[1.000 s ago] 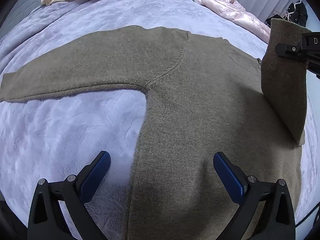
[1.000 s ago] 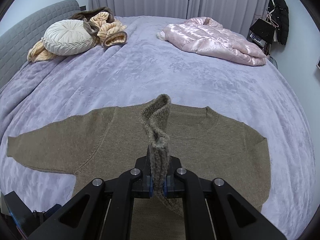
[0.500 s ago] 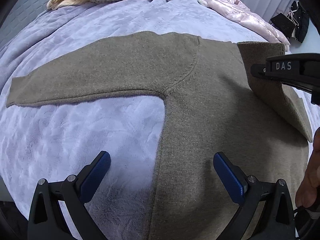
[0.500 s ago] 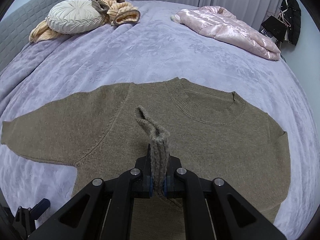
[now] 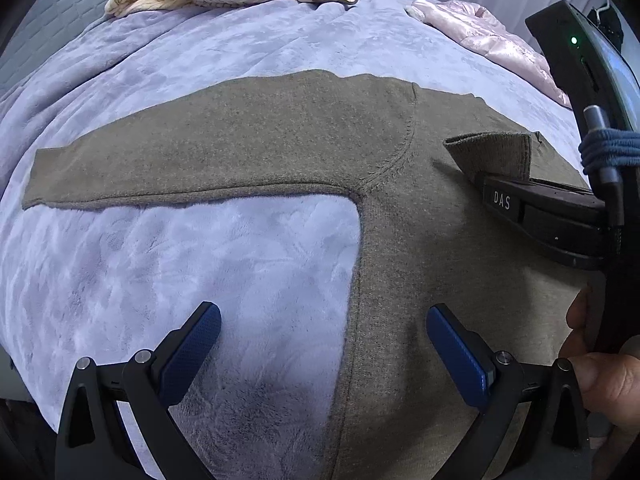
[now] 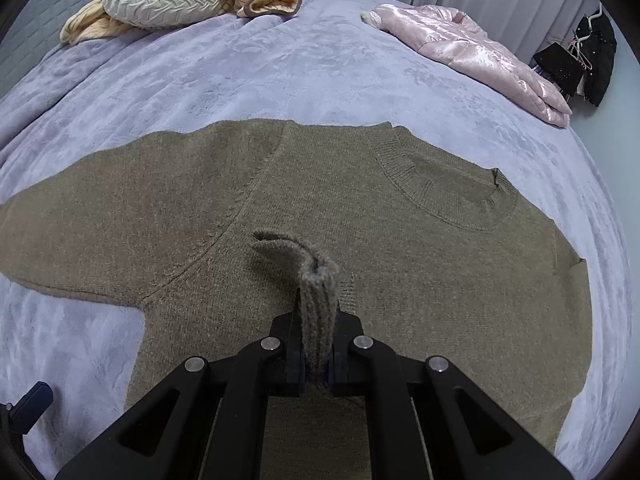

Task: Fold small clothes
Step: 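Lower the sleeve onto the sweater body and open the right tool, then move the left tool to the other sleeve cuff and grasp it, then lift the held sleeve with the left tool and carry it across the sweater body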

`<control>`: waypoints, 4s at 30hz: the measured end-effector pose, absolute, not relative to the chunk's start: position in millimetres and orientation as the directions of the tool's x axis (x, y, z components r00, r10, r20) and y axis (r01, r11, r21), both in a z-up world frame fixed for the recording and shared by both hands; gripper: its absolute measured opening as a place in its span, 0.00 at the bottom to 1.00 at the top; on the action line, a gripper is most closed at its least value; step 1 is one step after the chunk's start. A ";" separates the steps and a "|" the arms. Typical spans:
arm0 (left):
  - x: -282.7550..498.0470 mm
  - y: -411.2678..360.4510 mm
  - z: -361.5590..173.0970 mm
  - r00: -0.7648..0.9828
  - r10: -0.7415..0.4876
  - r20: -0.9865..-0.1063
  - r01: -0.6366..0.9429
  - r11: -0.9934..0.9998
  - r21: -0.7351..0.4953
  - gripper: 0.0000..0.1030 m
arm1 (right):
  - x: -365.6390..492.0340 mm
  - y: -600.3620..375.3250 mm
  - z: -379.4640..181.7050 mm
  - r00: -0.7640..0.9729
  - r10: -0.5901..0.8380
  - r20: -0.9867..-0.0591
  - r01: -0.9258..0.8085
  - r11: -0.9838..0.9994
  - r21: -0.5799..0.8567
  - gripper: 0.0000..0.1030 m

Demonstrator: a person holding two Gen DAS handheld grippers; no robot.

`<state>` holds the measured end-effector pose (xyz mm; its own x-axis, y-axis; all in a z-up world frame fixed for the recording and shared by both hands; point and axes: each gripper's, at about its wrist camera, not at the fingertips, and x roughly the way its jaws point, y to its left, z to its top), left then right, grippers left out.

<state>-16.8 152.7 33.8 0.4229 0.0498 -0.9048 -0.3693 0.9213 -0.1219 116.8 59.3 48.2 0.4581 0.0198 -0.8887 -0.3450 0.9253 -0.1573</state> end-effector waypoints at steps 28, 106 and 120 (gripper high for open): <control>-61.4 220.2 36.3 0.420 0.058 -0.905 -0.486 0.857 -0.171 1.00 | 64.3 136.2 40.4 0.526 -0.009 -0.850 -0.476 0.825 -0.304 0.53; -66.9 460.2 57.4 0.683 0.127 -0.720 -0.649 0.558 -0.517 0.08 | 52.5 71.3 64.6 0.427 0.228 -0.875 -0.489 0.872 -0.012 0.70; -8.5 358.9 95.8 0.624 0.162 -0.764 -0.598 0.728 -0.335 0.08 | 41.1 -36.4 67.9 0.449 0.189 -0.873 -0.365 0.931 0.014 0.70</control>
